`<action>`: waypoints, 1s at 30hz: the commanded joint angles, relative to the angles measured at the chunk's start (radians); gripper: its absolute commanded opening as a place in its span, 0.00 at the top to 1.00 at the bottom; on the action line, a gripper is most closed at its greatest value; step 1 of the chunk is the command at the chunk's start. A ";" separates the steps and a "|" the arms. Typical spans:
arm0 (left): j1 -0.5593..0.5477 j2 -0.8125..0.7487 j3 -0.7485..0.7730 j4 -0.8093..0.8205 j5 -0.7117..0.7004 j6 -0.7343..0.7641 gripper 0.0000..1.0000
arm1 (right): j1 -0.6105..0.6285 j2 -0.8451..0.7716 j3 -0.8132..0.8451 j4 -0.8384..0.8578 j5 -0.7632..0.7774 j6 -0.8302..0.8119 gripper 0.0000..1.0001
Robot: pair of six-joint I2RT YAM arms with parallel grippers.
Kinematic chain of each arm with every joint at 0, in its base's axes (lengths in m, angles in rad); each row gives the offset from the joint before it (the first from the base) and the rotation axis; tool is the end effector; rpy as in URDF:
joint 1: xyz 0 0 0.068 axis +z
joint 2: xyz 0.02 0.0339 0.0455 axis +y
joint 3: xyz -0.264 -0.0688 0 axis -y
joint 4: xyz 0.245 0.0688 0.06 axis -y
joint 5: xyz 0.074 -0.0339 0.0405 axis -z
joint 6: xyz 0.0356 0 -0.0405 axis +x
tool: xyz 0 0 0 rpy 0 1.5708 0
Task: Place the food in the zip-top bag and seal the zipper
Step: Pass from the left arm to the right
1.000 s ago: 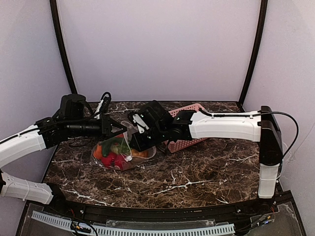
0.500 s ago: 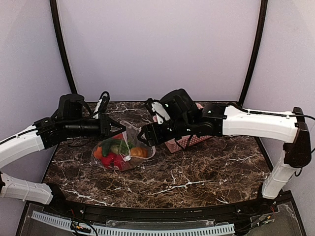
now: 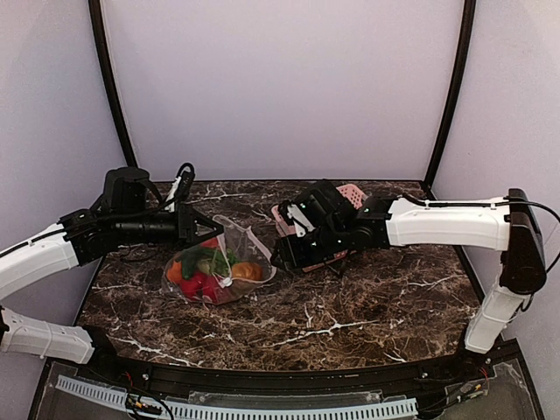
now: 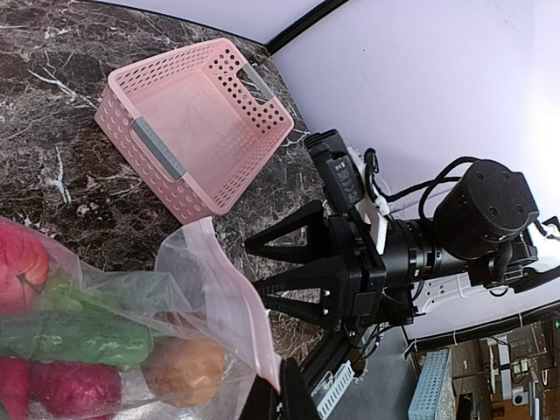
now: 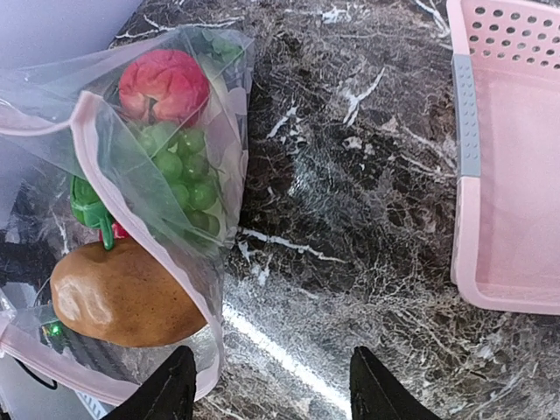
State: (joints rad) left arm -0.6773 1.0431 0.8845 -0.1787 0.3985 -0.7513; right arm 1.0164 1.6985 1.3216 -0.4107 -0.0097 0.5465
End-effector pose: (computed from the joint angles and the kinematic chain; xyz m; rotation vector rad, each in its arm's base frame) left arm 0.1778 -0.1607 0.3268 0.2227 2.1087 -1.2952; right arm 0.2002 0.3240 0.2633 -0.5854 2.4240 0.7338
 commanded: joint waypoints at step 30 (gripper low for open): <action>-0.001 -0.027 0.055 -0.057 -0.021 0.057 0.99 | 0.008 -0.014 0.100 0.074 -0.204 0.001 1.00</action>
State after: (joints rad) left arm -0.6769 1.0302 0.8856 -0.1947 0.3832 -0.7403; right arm 1.0164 1.7569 1.3659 -0.3584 -0.1860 0.5514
